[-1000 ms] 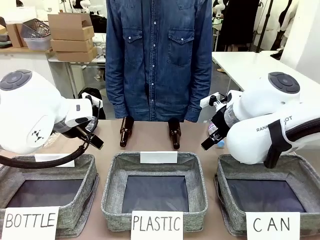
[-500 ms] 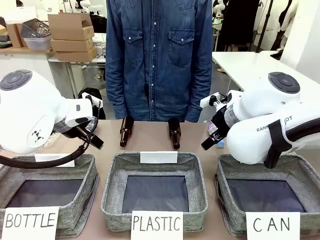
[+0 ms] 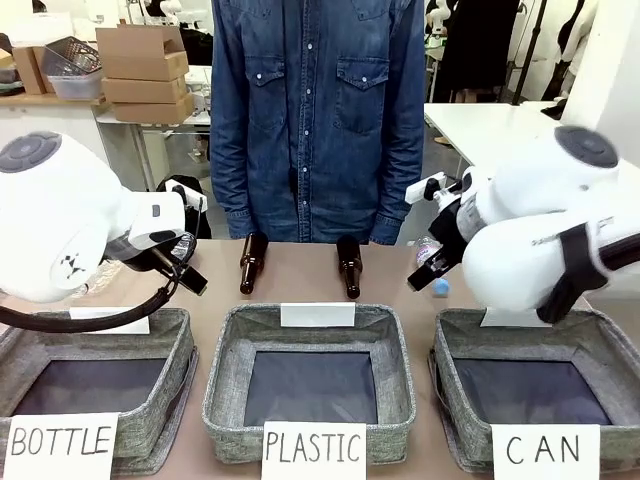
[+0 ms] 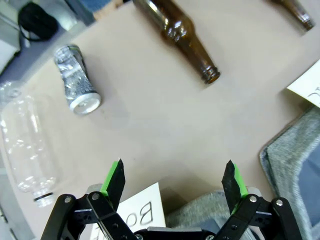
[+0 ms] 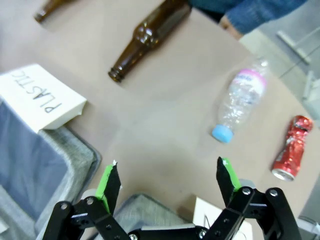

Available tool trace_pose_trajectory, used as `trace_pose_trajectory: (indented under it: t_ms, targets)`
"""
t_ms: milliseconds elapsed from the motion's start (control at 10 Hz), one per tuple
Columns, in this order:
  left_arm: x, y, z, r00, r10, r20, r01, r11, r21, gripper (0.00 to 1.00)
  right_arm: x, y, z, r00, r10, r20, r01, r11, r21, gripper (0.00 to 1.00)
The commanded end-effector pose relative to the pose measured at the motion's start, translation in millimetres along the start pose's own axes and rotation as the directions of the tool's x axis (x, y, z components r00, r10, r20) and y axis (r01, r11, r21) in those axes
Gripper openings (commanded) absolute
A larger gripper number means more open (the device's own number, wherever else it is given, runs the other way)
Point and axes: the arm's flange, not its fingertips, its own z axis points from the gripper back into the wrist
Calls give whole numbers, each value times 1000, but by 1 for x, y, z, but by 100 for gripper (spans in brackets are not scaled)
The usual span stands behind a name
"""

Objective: Sort the can waste into the basket.
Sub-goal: Pick up the can waste from the table and place it in the right Fabric basket.

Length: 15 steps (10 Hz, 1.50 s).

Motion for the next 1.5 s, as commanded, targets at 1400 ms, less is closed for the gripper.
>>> trace_pose_trajectory:
  t_ms: [1400]
  targets:
    - [-55,114,227,774,633,-26,-353,396,-847,100,-99,-84,177,764,-595,-250,529,355,771,100]
